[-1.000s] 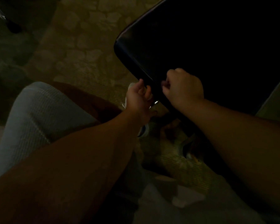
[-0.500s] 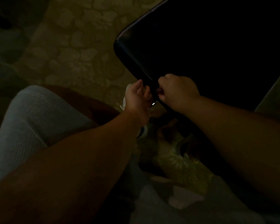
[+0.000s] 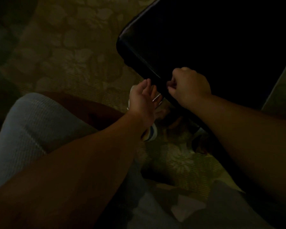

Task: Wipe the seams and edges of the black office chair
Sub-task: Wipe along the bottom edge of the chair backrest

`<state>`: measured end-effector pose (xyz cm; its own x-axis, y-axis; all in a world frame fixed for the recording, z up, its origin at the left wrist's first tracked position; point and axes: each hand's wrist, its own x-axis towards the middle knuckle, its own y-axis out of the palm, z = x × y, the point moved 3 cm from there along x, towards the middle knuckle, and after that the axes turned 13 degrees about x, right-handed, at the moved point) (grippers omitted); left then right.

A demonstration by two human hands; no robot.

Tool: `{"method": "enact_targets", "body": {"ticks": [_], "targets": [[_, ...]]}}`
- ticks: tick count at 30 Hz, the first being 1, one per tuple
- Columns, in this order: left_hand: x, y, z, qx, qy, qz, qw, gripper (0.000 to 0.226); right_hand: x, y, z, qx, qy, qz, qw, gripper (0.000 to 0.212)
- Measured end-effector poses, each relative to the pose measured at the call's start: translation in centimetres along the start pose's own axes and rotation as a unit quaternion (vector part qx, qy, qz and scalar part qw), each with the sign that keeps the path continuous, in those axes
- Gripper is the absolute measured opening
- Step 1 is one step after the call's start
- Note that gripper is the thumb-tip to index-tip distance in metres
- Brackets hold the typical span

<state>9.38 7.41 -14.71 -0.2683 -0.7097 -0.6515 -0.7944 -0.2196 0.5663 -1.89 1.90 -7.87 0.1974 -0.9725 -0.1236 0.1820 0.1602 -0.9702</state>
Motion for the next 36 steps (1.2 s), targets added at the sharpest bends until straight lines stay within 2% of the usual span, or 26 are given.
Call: {"method": "enact_targets", "body": {"ticks": [2, 6, 10, 11, 14, 16, 18, 19, 21, 23, 26, 27, 29, 31, 36], "targets": [[0.1, 0.0, 0.0, -0.005, -0.002, -0.002, 1.000, 0.055, 0.1, 0.4, 0.1, -0.016, -0.035, 0.021, 0.999, 0.022], [0.0, 0.2, -0.2, -0.009, 0.000, 0.005, 1.000, 0.050, 0.9, -0.8, -0.8, 0.017, 0.032, -0.074, 0.997, 0.024], [0.1, 0.2, -0.3, -0.013, 0.000, -0.004, 1.000, 0.053, 0.5, 0.7, 0.5, -0.019, -0.057, 0.018, 0.998, 0.021], [0.1, 0.2, -0.3, -0.012, 0.001, -0.005, 1.000, 0.054, 0.6, 0.6, 0.3, -0.016, -0.056, 0.012, 0.998, 0.022], [-0.1, 0.2, -0.5, -0.014, -0.001, 0.000, 1.000, 0.050, 1.1, -0.8, -0.9, 0.021, 0.025, -0.069, 0.997, 0.027], [-0.2, 0.4, -0.5, -0.007, 0.002, 0.003, 1.000, 0.044, 1.1, -0.5, -0.8, 0.018, 0.003, -0.048, 0.999, 0.025], [-0.4, 0.4, -0.6, -0.005, 0.003, -0.005, 1.000, 0.048, 0.9, 0.3, -0.2, 0.001, -0.051, 0.001, 0.999, 0.022], [-0.4, 0.4, -0.7, -0.004, 0.004, -0.010, 1.000, 0.047, 1.0, 0.3, -0.2, 0.001, -0.055, 0.001, 0.998, 0.022], [-0.6, 0.5, -0.9, -0.008, 0.005, -0.011, 1.000, 0.033, 1.6, -0.6, -0.5, 0.029, -0.002, -0.046, 0.999, 0.024], [-0.6, 0.5, -1.0, -0.012, 0.004, -0.013, 1.000, 0.028, 2.1, -1.1, -0.7, 0.042, 0.038, -0.076, 0.996, 0.025], [-0.6, 0.3, -1.0, -0.010, -0.005, -0.029, 1.000, 0.029, 2.1, 0.1, 0.6, 0.009, -0.042, 0.021, 0.999, 0.022], [-0.6, 0.2, -1.0, -0.008, -0.003, -0.032, 0.999, 0.032, 2.0, 0.3, 0.8, 0.001, -0.056, 0.032, 0.998, 0.022], [-0.5, 0.1, -1.2, -0.009, -0.010, -0.048, 0.999, 0.047, 2.3, -0.1, 0.4, 0.024, -0.015, -0.013, 1.000, 0.023], [-0.5, 0.2, -1.3, -0.009, -0.014, -0.060, 0.998, 0.052, 2.3, -0.9, -0.1, 0.052, 0.042, -0.071, 0.995, 0.025], [-0.4, 0.3, -1.3, -0.015, -0.003, -0.106, 0.994, 0.050, 1.7, 0.3, 0.9, 0.000, -0.055, 0.026, 0.998, 0.022]]}}
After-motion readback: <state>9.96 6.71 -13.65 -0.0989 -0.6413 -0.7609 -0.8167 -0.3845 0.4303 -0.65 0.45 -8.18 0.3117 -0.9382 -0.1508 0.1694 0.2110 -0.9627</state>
